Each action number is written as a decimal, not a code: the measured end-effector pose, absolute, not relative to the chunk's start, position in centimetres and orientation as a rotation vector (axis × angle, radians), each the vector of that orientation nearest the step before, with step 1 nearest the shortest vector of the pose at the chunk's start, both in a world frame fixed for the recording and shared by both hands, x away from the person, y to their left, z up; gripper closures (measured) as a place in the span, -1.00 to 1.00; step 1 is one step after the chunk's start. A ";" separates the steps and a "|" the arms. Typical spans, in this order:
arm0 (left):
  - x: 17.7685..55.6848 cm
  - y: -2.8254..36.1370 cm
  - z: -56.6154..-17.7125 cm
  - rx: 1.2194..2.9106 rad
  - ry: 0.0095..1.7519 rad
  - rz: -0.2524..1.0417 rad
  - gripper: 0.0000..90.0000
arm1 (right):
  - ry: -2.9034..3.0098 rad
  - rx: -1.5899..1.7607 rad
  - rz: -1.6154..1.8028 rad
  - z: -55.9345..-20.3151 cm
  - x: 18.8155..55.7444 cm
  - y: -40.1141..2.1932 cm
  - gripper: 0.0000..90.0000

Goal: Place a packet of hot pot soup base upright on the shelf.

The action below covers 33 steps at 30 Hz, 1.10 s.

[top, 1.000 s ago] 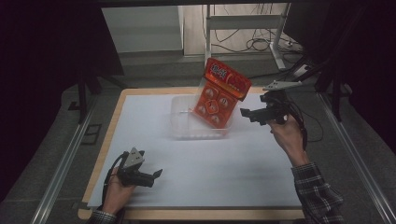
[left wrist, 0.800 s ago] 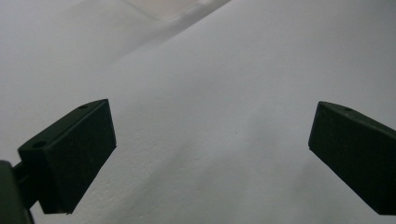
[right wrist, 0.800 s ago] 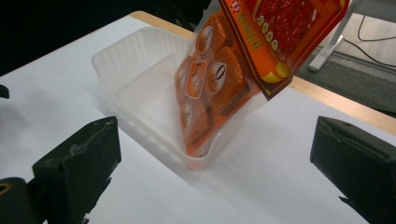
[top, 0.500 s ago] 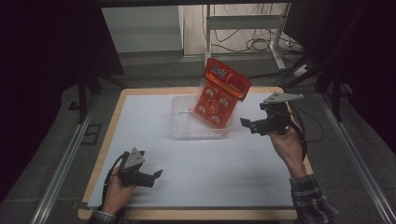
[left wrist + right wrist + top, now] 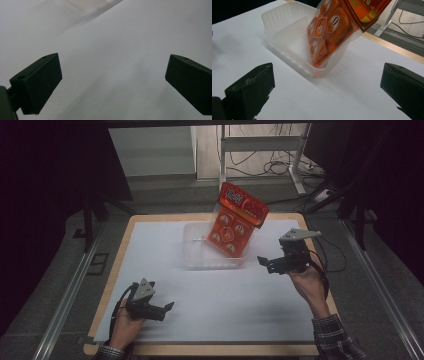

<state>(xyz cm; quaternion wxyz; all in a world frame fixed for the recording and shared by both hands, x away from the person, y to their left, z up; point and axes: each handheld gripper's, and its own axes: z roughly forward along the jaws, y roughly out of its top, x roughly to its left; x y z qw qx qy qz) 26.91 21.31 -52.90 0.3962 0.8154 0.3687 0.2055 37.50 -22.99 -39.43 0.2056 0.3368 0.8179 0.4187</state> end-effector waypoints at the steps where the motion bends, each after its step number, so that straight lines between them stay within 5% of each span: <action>1: 26.9 21.3 -52.9 2.066 0.934 0.518 -0.99 | 2.286 0.934 1.167 -39.5 37.4 -23.0 -1.00; 33: 26.9 21.3 -53.0 2.069 0.938 0.516 -0.99 | 2.318 1.075 1.165 -41.8 32.8 -26.3 -0.95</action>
